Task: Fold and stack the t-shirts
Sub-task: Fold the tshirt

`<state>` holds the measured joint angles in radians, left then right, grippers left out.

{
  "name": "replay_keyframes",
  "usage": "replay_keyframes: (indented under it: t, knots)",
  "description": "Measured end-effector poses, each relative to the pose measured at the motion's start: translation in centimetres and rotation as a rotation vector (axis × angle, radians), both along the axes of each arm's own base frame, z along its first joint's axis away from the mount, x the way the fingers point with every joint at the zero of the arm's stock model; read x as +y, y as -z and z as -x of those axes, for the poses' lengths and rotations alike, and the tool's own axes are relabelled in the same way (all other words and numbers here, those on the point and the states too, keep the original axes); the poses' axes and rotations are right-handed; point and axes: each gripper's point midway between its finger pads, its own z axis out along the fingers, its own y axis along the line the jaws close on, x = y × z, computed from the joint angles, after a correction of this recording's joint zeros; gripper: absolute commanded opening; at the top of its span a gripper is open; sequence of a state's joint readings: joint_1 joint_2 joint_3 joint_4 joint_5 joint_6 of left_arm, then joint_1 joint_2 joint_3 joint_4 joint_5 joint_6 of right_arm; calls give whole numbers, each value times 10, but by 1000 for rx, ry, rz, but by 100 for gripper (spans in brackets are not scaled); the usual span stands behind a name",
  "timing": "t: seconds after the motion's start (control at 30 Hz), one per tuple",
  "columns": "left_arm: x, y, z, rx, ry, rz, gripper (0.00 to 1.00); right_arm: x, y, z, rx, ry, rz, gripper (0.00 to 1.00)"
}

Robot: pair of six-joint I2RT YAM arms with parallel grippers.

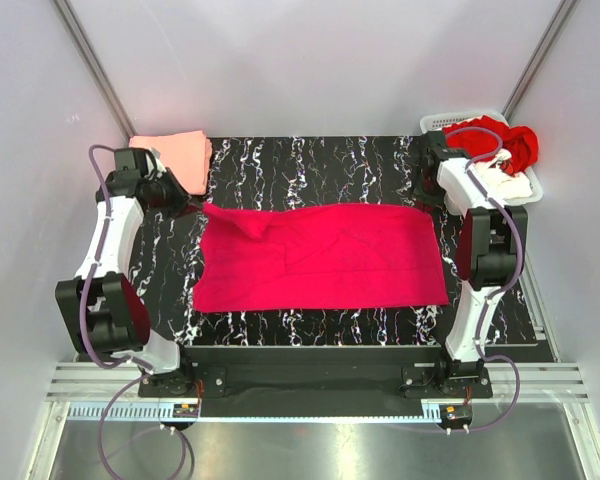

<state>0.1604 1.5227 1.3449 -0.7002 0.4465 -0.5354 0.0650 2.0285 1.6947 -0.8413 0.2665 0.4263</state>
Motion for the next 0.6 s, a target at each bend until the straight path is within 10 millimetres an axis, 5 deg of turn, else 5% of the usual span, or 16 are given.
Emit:
replay_keyframes:
  t: [0.23,0.6]
  knots:
    - [-6,22,34,66,2,9,0,-2,-6,18,-4,0,1,0]
    - [-8,9,54,32,8,-5,0,-4,-17,45,-17,3,6,0]
